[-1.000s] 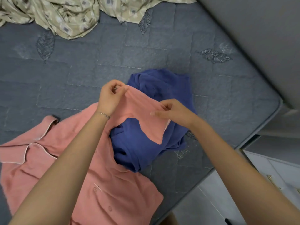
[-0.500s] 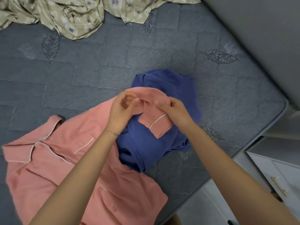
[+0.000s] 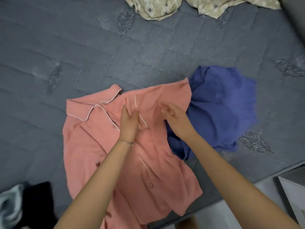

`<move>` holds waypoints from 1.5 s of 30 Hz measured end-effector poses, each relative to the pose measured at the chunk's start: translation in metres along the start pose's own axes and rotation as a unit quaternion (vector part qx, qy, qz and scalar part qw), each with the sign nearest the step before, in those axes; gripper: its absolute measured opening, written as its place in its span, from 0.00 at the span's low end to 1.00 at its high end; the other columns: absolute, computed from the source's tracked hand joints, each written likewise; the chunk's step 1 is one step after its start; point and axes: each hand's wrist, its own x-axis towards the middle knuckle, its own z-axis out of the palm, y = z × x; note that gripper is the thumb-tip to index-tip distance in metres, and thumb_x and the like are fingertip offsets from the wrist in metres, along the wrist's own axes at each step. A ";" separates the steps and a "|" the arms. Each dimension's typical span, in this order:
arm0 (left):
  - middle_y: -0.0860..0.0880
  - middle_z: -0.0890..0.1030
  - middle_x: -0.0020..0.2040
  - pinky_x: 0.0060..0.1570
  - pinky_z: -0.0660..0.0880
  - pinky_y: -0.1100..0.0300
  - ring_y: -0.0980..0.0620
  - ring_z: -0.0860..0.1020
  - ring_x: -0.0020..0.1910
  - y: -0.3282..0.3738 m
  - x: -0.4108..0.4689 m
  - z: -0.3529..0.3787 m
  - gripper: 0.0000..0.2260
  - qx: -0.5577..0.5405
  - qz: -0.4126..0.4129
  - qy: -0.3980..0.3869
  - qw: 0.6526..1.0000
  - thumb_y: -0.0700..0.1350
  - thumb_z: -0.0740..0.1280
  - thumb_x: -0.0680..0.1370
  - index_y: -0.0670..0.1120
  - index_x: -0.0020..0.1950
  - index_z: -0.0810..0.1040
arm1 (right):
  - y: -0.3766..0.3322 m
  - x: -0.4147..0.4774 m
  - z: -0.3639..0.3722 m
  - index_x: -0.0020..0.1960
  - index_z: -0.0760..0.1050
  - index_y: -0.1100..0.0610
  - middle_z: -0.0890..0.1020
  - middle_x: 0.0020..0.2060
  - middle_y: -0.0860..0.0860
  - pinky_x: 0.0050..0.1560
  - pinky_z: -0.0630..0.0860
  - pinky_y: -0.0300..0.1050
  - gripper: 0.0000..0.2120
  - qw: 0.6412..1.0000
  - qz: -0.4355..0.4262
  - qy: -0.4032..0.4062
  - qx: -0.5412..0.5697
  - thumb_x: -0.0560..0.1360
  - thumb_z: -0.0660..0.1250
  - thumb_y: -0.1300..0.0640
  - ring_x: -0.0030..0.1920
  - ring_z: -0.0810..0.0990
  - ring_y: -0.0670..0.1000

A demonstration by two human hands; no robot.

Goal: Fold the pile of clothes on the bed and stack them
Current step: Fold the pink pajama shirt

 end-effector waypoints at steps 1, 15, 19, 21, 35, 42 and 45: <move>0.46 0.77 0.48 0.52 0.71 0.55 0.50 0.75 0.47 -0.008 0.006 -0.020 0.01 -0.003 0.005 0.020 1.000 0.42 0.63 0.81 0.45 0.52 0.72 | 0.004 0.000 0.012 0.71 0.71 0.59 0.74 0.68 0.54 0.69 0.66 0.45 0.19 0.997 -0.019 -0.001 -0.071 0.81 0.63 0.59 0.68 0.71 0.52; 0.46 0.66 0.36 0.35 0.64 0.55 0.49 0.65 0.36 -0.110 0.037 -0.200 0.12 0.013 -0.063 0.095 0.993 0.43 0.61 0.81 0.46 0.38 0.65 | 0.029 0.017 0.135 0.78 0.57 0.51 0.55 0.79 0.55 0.77 0.47 0.53 0.32 0.902 -0.052 -0.085 -0.421 0.79 0.56 0.39 0.79 0.49 0.58; 0.50 0.77 0.55 0.45 0.75 0.55 0.52 0.76 0.43 -0.127 0.037 -0.212 0.06 0.000 -0.028 0.086 0.996 0.35 0.61 0.81 0.40 0.54 0.76 | 0.029 0.017 0.144 0.79 0.55 0.47 0.52 0.80 0.54 0.77 0.47 0.53 0.30 0.896 -0.002 -0.095 -0.435 0.80 0.60 0.44 0.79 0.46 0.58; 0.48 0.76 0.64 0.57 0.77 0.55 0.52 0.78 0.52 -0.136 0.029 -0.218 0.14 0.013 -0.008 0.085 0.996 0.34 0.62 0.80 0.40 0.65 0.73 | 0.030 0.013 0.149 0.79 0.56 0.46 0.52 0.79 0.54 0.77 0.46 0.51 0.29 0.901 -0.010 -0.081 -0.425 0.80 0.61 0.44 0.79 0.47 0.58; 0.48 0.75 0.43 0.49 0.70 0.54 0.49 0.73 0.45 -0.194 -0.025 -0.254 0.05 0.119 -0.139 0.174 0.968 0.41 0.61 0.81 0.41 0.49 0.73 | 0.040 -0.044 0.225 0.77 0.61 0.56 0.52 0.79 0.59 0.77 0.43 0.47 0.31 0.902 -0.086 -0.132 -0.401 0.78 0.66 0.48 0.79 0.48 0.58; 0.50 0.69 0.33 0.35 0.63 0.56 0.51 0.67 0.35 -0.167 -0.013 -0.297 0.10 0.133 -0.071 0.296 0.943 0.42 0.58 0.79 0.42 0.39 0.71 | 0.044 -0.061 0.247 0.68 0.75 0.53 0.68 0.71 0.57 0.72 0.57 0.48 0.21 0.921 -0.080 -0.132 -0.359 0.77 0.69 0.50 0.71 0.63 0.58; 0.50 0.70 0.34 0.36 0.63 0.57 0.49 0.68 0.36 -0.156 0.003 -0.321 0.10 0.165 -0.059 0.310 0.934 0.43 0.59 0.80 0.47 0.38 0.70 | 0.045 -0.061 0.263 0.64 0.77 0.57 0.76 0.61 0.57 0.66 0.66 0.47 0.19 0.931 -0.079 -0.125 -0.334 0.75 0.71 0.52 0.62 0.73 0.59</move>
